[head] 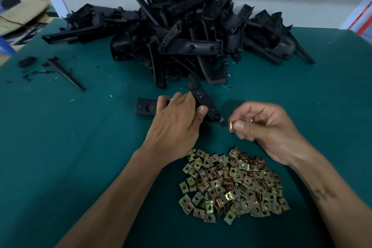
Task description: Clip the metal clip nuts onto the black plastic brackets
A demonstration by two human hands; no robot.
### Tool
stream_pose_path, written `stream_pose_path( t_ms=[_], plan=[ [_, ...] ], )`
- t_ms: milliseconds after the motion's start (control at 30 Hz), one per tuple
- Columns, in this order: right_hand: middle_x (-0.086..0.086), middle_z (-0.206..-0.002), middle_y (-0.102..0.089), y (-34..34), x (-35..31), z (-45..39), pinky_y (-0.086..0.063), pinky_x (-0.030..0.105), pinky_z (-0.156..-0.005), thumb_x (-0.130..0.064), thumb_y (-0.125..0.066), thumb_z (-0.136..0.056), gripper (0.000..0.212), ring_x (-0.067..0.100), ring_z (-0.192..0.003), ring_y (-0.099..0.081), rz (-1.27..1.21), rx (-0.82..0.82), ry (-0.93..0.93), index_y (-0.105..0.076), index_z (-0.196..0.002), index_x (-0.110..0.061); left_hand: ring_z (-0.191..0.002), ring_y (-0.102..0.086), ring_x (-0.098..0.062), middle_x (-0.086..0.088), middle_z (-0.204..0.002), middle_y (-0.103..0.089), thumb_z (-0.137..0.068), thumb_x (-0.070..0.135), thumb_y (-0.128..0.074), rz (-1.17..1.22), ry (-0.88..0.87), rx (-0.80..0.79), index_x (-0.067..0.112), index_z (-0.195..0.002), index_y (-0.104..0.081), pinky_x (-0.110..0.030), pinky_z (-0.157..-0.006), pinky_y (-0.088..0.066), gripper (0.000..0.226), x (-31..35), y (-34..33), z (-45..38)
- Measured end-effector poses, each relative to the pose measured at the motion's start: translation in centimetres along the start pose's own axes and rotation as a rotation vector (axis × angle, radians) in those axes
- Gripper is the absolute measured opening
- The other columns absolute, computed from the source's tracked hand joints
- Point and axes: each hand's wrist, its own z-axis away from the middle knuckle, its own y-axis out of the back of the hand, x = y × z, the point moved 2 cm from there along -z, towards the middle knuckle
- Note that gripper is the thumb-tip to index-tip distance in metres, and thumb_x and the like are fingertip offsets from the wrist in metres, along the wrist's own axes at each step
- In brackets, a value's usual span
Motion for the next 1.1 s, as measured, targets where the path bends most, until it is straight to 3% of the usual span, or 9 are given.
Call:
stream_pose_path(
  t_ms=[133, 300, 500, 700, 833, 933, 1100],
  plan=[
    [0.01, -0.084, -0.065, 0.4, 0.6, -0.4, -0.047, 0.021, -0.06, 0.0, -0.061, -0.087, 0.027, 0.017, -0.068, -0.056, -0.311, 0.164, 0.021, -0.073, -0.11, -0.005, -0.079, -0.039, -0.014, 0.017, -0.075, -0.037, -0.108, 0.048, -0.016, 0.012, -0.029, -0.003, 0.035, -0.086, -0.023, -0.046, -0.086, -0.034, 0.026, 0.2, 0.1, 0.0],
    [0.012, -0.081, -0.07, -0.5, 0.8, -0.9, -0.053, 0.022, -0.062, -0.003, -0.065, -0.085, 0.016, 0.018, -0.069, -0.063, -0.33, 0.278, 0.029, -0.079, -0.091, -0.008, -0.079, -0.04, -0.016, 0.011, -0.078, -0.043, -0.107, 0.048, -0.014, -0.047, -0.053, -0.048, 0.026, -0.087, -0.034, -0.044, -0.087, -0.033, 0.036, 0.4, 0.1, 0.0],
    [0.016, -0.076, -0.072, -0.9, 0.6, -1.1, -0.054, 0.024, -0.056, -0.011, -0.068, -0.084, 0.011, 0.023, -0.062, -0.068, -0.279, 0.189, 0.001, -0.076, -0.092, -0.008, -0.079, -0.042, -0.017, 0.009, -0.079, -0.047, -0.108, 0.045, -0.018, -0.071, -0.048, -0.072, 0.023, -0.088, -0.038, -0.047, -0.087, -0.034, 0.035, 0.5, 0.0, -0.1],
    [0.007, -0.062, -0.059, -0.8, 0.6, -1.0, -0.043, 0.023, -0.051, -0.013, -0.062, -0.088, 0.01, 0.016, -0.055, -0.051, -0.29, 0.167, -0.033, -0.068, -0.091, -0.005, -0.076, -0.042, -0.017, 0.01, -0.075, -0.044, -0.107, 0.046, -0.017, -0.057, -0.068, -0.061, 0.025, -0.087, -0.035, -0.048, -0.085, -0.036, 0.034, 0.5, 0.1, -0.1],
    [0.01, -0.07, -0.066, -0.7, 0.4, -0.8, -0.048, 0.023, -0.053, -0.016, -0.059, -0.09, 0.013, 0.021, -0.06, -0.062, -0.324, 0.099, -0.065, -0.062, -0.091, -0.003, -0.075, -0.043, -0.017, 0.008, -0.074, -0.046, -0.108, 0.046, -0.017, -0.069, -0.072, -0.054, 0.023, -0.085, -0.037, -0.048, -0.085, -0.036, 0.038, 0.4, 0.0, -0.1],
    [0.015, -0.079, -0.07, -0.6, 0.4, -0.6, -0.053, 0.022, -0.055, -0.01, -0.063, -0.088, 0.009, 0.022, -0.066, -0.066, -0.359, 0.129, -0.047, -0.067, -0.088, -0.002, -0.075, -0.044, -0.018, 0.007, -0.074, -0.048, -0.107, 0.047, -0.014, -0.08, -0.078, -0.055, 0.02, -0.085, -0.04, -0.048, -0.085, -0.036, 0.043, 0.4, 0.0, -0.1],
    [0.011, -0.075, -0.069, -0.1, 0.4, -0.4, -0.053, 0.019, -0.057, -0.01, -0.068, -0.084, 0.01, 0.017, -0.062, -0.062, -0.417, 0.21, -0.051, -0.076, -0.088, -0.007, -0.076, -0.044, -0.017, 0.007, -0.074, -0.048, -0.107, 0.049, -0.012, -0.081, -0.087, -0.064, 0.019, -0.086, -0.041, -0.048, -0.087, -0.036, 0.047, 0.3, 0.0, -0.1]
  ],
)
